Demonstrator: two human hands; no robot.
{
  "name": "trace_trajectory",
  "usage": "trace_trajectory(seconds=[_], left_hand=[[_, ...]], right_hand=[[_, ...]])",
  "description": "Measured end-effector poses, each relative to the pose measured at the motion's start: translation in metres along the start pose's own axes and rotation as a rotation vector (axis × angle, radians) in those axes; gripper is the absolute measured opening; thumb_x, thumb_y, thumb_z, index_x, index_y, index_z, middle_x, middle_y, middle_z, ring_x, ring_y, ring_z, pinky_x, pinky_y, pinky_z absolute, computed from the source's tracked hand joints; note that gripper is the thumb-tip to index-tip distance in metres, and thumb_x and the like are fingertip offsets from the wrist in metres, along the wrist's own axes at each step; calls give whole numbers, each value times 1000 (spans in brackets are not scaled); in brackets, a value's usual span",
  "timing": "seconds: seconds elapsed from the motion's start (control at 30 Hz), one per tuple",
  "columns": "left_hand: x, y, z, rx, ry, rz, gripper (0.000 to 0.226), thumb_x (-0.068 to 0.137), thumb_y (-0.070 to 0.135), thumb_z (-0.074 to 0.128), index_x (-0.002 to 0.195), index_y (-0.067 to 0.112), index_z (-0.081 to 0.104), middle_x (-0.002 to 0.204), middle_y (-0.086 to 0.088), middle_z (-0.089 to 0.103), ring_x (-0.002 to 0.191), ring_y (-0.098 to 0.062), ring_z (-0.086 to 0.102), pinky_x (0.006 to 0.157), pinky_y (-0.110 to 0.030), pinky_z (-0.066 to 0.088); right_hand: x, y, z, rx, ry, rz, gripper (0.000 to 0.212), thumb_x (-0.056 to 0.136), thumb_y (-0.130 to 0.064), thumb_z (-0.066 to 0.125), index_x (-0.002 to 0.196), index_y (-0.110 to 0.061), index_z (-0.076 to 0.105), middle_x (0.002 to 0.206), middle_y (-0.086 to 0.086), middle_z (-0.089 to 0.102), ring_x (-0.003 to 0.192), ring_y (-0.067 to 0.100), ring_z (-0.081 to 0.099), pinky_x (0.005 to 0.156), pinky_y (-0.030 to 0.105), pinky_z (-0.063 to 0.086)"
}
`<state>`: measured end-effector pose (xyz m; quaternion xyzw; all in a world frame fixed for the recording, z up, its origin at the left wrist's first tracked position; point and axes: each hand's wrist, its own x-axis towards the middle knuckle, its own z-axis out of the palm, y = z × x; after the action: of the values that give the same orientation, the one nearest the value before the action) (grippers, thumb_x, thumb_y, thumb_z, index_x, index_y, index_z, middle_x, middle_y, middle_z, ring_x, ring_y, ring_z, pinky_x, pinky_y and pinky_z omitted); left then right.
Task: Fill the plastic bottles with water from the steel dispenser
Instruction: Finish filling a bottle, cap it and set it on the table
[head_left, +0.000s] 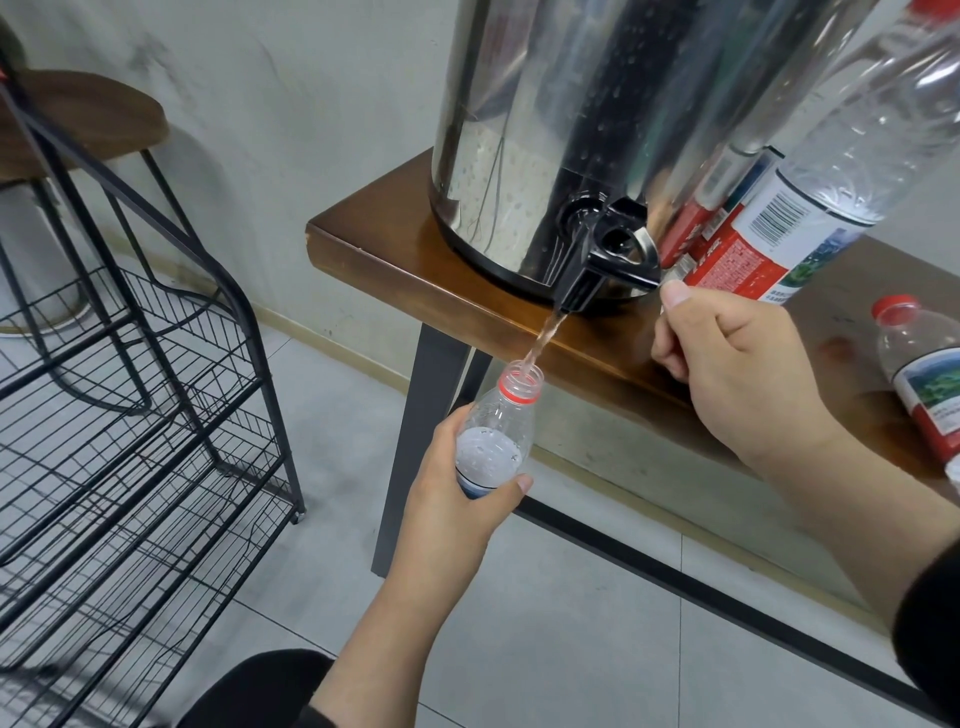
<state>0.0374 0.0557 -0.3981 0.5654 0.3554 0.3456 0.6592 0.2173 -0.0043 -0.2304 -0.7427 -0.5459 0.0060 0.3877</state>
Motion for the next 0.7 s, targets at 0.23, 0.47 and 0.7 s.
trace_trajectory(seconds=[0.23, 0.47, 0.7], left_hand=[[2, -2, 0, -18, -5, -1, 68, 81, 26, 86, 130, 54, 48, 117, 14, 63, 95, -14, 61, 74, -28, 56], [3, -5, 0, -33, -6, -8, 69, 79, 26, 86, 129, 54, 49, 117, 11, 64, 89, -14, 57, 71, -28, 55], [2, -4, -1, -10, -2, -14, 70, 79, 28, 87, 132, 52, 47, 121, 14, 62, 108, -20, 63, 82, -38, 61]], right_hand=[[0, 0, 0, 4, -1, 10, 53, 107, -33, 42, 63, -4, 51, 60, 12, 51, 63, 30, 47, 62, 38, 39], [0, 0, 0, 7, -2, 9, 52, 107, -34, 42, 64, -6, 51, 60, 11, 51, 62, 29, 48, 62, 38, 40], [0, 1, 0, -1, -4, 6, 52, 107, -34, 41, 63, -7, 51, 59, 10, 51, 62, 27, 48, 61, 36, 39]])
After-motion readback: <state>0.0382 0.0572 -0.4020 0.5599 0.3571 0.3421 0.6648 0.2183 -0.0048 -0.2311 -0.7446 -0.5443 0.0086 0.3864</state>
